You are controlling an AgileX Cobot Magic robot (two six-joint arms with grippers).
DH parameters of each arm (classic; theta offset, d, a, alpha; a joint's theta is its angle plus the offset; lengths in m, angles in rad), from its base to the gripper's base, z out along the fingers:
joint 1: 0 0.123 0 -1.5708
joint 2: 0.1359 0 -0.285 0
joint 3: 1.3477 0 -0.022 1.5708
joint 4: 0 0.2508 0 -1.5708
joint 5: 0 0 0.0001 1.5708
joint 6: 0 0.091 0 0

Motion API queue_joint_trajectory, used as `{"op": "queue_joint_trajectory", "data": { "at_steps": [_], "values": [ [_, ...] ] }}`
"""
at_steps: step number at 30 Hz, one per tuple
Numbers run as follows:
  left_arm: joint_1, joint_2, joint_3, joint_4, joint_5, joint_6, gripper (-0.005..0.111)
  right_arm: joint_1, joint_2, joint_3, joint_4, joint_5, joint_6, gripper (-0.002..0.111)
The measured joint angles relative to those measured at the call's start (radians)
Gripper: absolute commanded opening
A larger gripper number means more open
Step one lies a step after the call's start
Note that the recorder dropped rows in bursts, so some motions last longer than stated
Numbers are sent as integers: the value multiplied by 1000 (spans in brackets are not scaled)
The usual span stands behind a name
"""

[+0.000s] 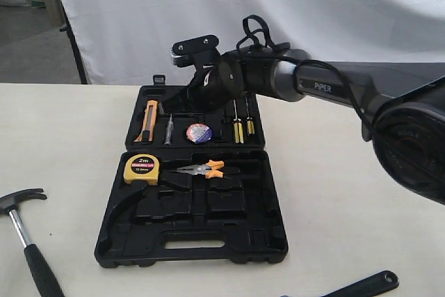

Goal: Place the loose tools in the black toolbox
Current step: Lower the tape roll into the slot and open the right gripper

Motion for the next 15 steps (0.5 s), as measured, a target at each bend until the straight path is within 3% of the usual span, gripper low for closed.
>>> {"op": "queue_joint_trajectory", "data": {
  "at_steps": [15],
  "values": [
    [0, 0, 0, 0, 0, 0, 1, -26, 118, -2, 7, -54, 24, 0]
  ]
}}
